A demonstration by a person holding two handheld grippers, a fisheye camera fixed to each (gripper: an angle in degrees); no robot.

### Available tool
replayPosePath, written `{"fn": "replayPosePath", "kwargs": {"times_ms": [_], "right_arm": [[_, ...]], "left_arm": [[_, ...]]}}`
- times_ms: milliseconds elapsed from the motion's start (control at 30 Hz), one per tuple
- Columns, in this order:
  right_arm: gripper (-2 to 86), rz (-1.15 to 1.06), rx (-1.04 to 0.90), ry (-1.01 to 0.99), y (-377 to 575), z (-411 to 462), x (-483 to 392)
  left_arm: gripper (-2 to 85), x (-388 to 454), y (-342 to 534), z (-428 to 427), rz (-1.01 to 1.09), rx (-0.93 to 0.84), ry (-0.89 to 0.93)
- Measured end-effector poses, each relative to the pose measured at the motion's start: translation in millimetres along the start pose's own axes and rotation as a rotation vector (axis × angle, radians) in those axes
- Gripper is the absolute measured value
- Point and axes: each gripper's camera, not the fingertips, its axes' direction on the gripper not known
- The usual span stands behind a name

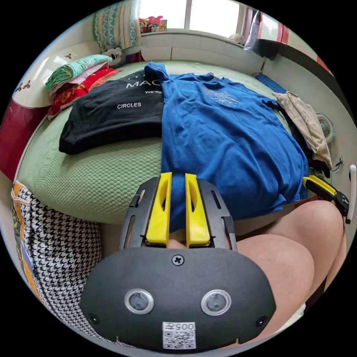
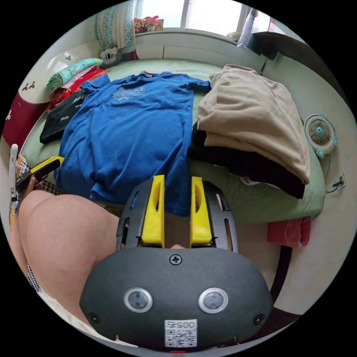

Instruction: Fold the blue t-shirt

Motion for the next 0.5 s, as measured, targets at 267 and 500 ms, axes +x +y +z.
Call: {"fn": "replayPosePath", "kwargs": {"times_ms": [267,500], "right_arm": [[6.1,0.003,0.011,0.038,14,-15,1],[-1.4,-0.037,0.043,-0.022,17,-51,4]], "left_arm": [[5.8,-11,9,-7,0.012,-0.012,0.024],[1.0,-19,5,-57,0.082,0.037,0.016]]}}
